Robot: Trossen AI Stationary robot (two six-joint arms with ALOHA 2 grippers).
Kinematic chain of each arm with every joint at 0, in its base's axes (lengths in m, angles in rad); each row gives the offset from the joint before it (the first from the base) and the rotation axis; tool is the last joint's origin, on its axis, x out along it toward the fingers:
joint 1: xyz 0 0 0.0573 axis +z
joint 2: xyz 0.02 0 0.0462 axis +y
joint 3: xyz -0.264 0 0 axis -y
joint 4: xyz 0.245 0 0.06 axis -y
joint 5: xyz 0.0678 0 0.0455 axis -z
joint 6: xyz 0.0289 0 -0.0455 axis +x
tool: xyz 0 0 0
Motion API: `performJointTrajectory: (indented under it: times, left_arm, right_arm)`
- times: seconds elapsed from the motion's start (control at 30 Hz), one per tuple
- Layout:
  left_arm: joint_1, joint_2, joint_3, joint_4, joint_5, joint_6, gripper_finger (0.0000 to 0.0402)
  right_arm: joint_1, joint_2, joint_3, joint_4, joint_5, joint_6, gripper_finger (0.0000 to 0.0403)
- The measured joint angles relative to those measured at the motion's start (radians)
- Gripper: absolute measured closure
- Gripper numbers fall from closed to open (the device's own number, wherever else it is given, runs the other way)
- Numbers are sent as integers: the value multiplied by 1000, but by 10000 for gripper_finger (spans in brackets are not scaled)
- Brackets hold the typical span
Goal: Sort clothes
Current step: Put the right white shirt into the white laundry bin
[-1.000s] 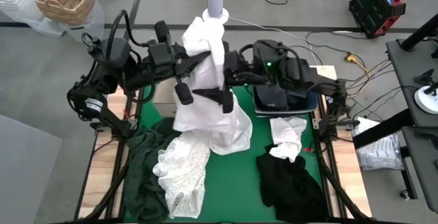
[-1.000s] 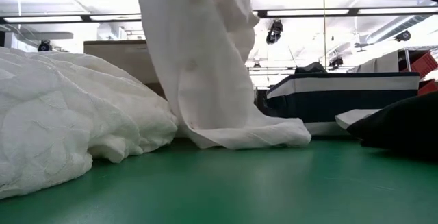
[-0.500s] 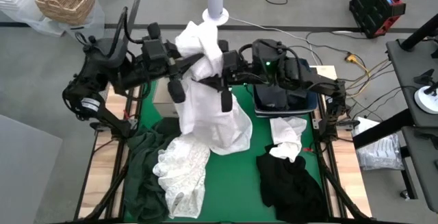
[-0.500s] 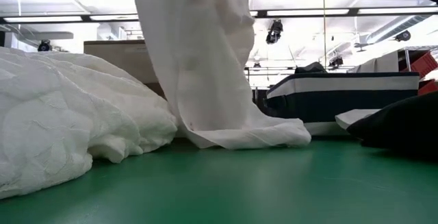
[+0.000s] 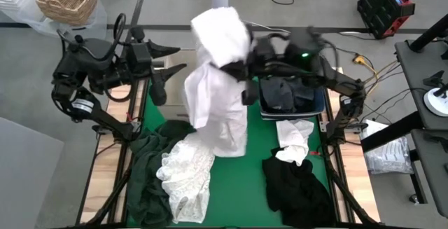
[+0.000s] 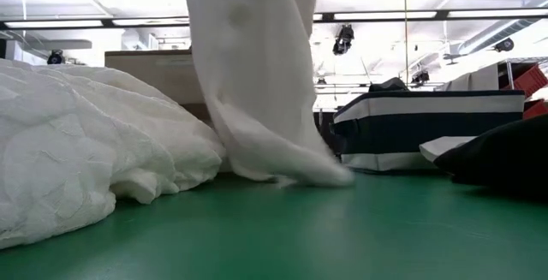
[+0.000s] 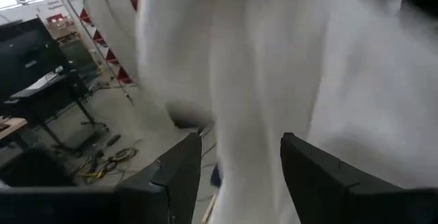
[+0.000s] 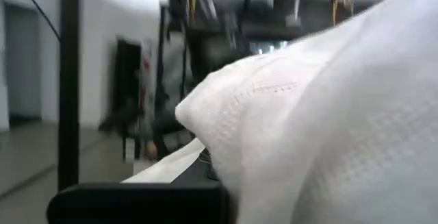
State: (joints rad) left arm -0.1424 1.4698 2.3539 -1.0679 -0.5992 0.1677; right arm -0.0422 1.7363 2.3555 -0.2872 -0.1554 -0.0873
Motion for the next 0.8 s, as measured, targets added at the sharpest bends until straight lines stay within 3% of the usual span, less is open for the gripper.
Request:
performJointTrajectory:
  times: [0.37, 0.7, 0.8]
  left_arm:
    - [0, -38, 1, -59, -184, -32, 224]
    - [0, -37, 0, -65, -322, -34, 224]
    - [0, -37, 0, -65, -336, -31, 224]
  right_arm:
    - [-22, 22, 0, 550, -13, -71, 393]
    - [-76, 140, 1, 1046, 8, -318, 393]
    - [-100, 175, 1, 1092, 61, -414, 393]
